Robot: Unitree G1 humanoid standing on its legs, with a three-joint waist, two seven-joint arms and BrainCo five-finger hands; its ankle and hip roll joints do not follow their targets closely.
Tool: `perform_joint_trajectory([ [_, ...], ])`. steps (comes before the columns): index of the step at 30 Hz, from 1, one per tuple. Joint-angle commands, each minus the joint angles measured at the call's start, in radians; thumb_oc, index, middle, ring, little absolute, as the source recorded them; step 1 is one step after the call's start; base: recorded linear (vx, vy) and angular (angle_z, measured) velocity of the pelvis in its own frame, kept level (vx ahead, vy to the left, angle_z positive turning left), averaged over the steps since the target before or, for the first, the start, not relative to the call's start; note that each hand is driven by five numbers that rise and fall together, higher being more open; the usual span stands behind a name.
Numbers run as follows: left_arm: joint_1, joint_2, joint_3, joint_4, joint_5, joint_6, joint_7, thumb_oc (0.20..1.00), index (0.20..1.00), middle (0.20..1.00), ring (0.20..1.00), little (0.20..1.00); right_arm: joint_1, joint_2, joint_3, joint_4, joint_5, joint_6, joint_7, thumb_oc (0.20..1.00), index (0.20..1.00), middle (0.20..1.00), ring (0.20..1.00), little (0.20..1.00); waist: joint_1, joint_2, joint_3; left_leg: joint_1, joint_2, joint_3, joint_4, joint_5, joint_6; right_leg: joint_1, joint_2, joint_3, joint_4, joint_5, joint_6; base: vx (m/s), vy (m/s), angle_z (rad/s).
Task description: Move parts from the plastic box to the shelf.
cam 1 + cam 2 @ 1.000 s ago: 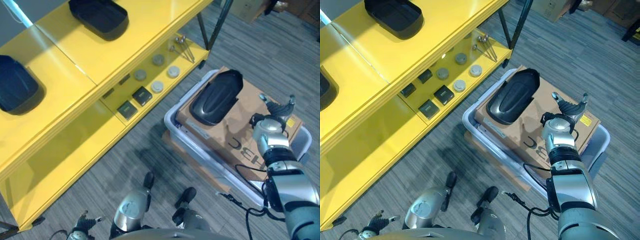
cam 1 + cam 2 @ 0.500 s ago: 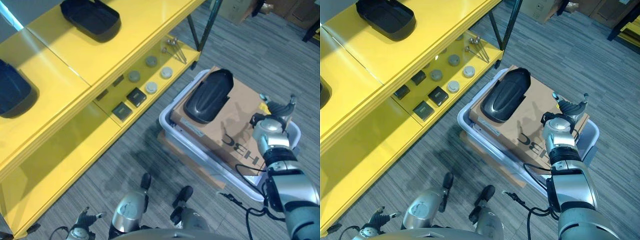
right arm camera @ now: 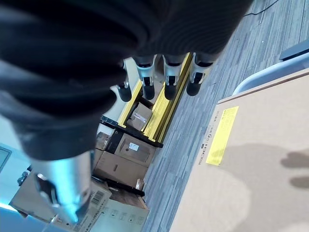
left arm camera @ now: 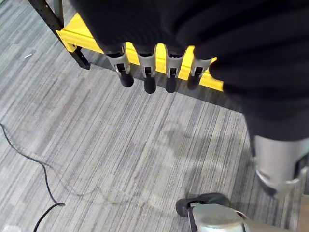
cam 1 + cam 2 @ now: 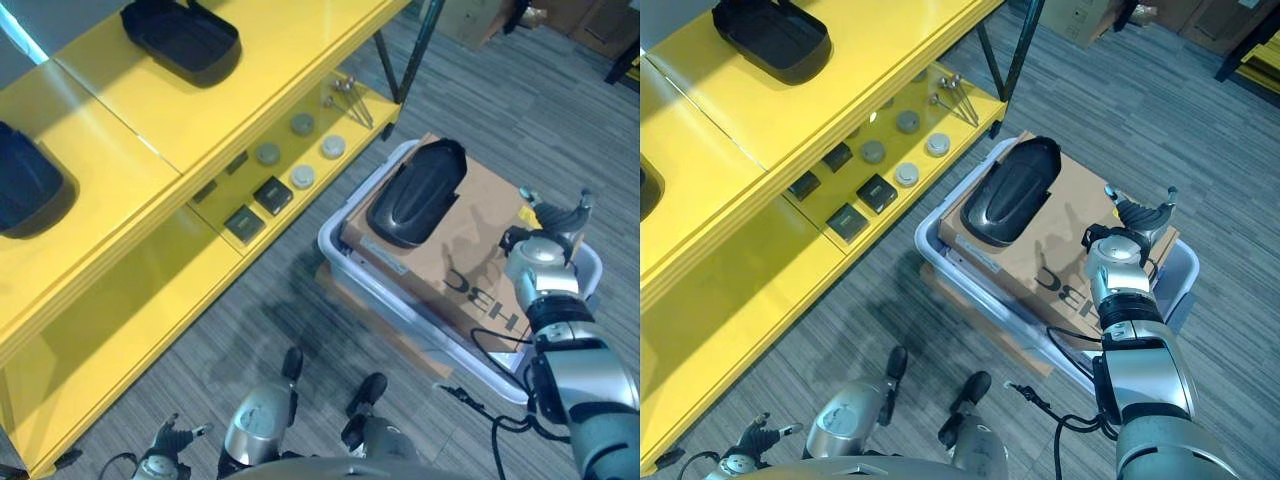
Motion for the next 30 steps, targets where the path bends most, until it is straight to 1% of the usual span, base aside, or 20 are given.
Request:
perform_joint_trajectory([
  [1,0.027,0.028,-0.041,0.044,-0.016,0.003,0.003,1.000,1.000,1.000,1.000,1.000,0.022,-0.080,0.041,-0.045,0.013,-0.051,-0.029,1.000,1.000,1.000,1.000,1.000,0.031,0.002,-0.078,-0.026,0.042,-0.032,0.001,-0.079,-0.027,-0.025,-0.053,0.045,0.113,-0.145,0.101,0.00,0.000,0.00],
  [30,0.027,0.028,-0.041,0.044,-0.016,0.003,0.003,1.000,1.000,1.000,1.000,1.000,0.022,-0.080,0.041,-0.045,0.013,-0.051,-0.029,1.000,1.000,1.000,1.000,1.000,0.031,0.002,-0.078,-0.026,0.042,-0.032,0.001,-0.079,-0.027,-0.025,-0.053,0.045,0.113,-0.145,0.101,0.00,0.000,0.00],
])
